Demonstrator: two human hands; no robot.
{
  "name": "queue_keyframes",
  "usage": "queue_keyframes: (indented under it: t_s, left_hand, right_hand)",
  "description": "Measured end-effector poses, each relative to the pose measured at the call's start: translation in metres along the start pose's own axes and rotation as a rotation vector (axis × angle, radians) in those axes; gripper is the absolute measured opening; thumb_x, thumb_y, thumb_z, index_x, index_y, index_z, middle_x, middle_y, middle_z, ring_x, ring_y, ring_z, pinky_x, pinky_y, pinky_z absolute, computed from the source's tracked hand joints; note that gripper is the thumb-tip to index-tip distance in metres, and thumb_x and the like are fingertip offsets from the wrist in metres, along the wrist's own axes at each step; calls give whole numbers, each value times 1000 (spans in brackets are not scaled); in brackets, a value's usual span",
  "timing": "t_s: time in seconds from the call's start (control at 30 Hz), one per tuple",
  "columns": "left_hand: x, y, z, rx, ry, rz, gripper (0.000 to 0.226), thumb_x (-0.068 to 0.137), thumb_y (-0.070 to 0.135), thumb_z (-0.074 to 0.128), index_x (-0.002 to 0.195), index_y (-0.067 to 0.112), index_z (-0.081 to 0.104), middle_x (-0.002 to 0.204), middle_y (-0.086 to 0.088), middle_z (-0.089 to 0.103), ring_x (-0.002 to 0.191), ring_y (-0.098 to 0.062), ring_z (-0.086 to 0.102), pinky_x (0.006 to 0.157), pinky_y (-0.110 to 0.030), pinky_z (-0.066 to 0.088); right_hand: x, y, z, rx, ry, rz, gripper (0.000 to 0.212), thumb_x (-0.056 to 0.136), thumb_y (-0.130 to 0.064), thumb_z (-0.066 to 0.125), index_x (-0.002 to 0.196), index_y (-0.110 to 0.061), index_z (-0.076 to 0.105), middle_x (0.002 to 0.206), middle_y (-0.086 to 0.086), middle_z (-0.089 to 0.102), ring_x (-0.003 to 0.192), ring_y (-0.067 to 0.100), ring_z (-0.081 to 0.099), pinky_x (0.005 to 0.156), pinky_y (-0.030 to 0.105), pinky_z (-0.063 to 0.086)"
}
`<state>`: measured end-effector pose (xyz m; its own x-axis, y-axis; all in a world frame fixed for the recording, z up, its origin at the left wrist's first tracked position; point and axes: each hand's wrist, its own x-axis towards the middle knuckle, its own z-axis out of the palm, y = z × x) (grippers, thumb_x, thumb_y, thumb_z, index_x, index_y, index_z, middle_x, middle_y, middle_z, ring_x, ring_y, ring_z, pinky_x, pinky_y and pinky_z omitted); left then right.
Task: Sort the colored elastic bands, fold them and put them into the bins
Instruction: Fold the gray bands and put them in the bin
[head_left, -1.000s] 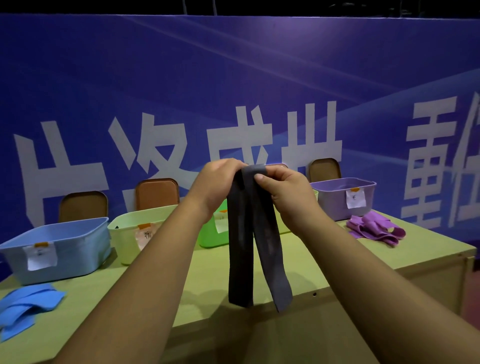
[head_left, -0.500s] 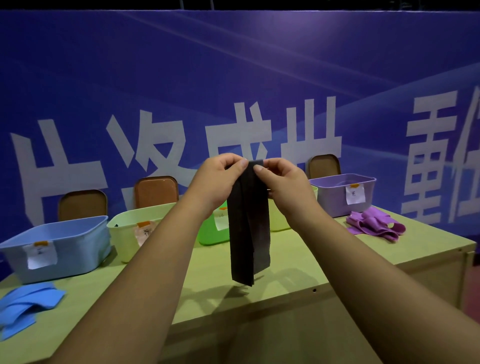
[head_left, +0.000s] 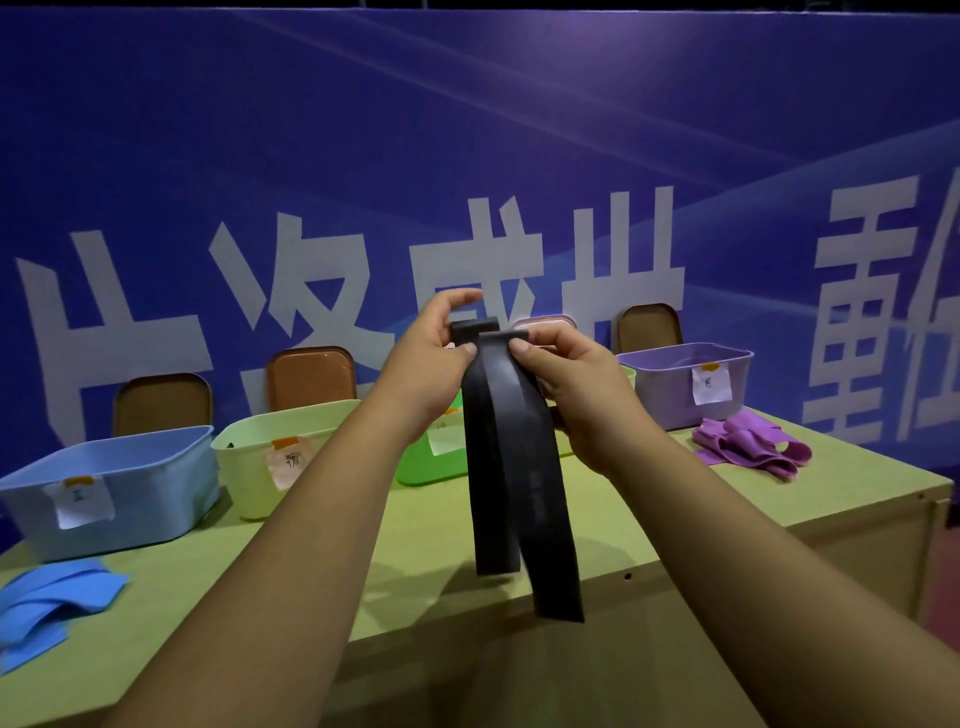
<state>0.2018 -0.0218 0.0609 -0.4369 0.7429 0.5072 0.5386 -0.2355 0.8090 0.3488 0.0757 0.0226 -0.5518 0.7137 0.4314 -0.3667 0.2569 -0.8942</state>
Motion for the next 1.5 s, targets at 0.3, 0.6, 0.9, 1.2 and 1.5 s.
queue_keyframes:
  t_s: [0.3,0.6,0.9,1.2,1.5]
  left_hand:
    - [1,-3,4,-152,-41,-53,39,104,-9,54,132,15,64,120,-6,78,111,-23,76,95,-43,65]
    - [-6,-1,1,-114,-127,-57,35,113,3,44,138,16,65,125,-4,76,116,-18,74,97,-38,64]
    - [-11,5,-1,-92,-153,-37,35,114,6,44,140,18,65,124,-4,75,114,-17,74,91,-32,65]
    - [-8,-1,4,-144,-110,-18,34,114,4,45,136,18,67,128,-5,74,117,-21,74,97,-40,64]
    - [-10,0,5,-106,-114,-8,34,113,6,46,133,23,68,129,-3,74,120,-21,72,98,-43,63]
  right_hand:
    - [7,7,6,-122,91,-85,14,104,-28,70,116,-22,74,109,-5,78,106,21,74,87,51,67]
    - [9,21,4,-215,153,-149,13,104,-33,71,111,-25,77,105,-8,79,105,16,73,89,53,65]
    - [13,20,3,-296,179,-178,20,103,-38,71,101,-19,75,95,-1,77,97,21,74,84,55,65]
    - [11,13,5,-245,188,-131,24,104,-37,70,97,-14,75,95,4,77,99,29,73,86,61,62]
    - [13,9,4,-194,179,-77,21,102,-34,74,88,-17,76,92,5,78,100,34,74,87,64,62]
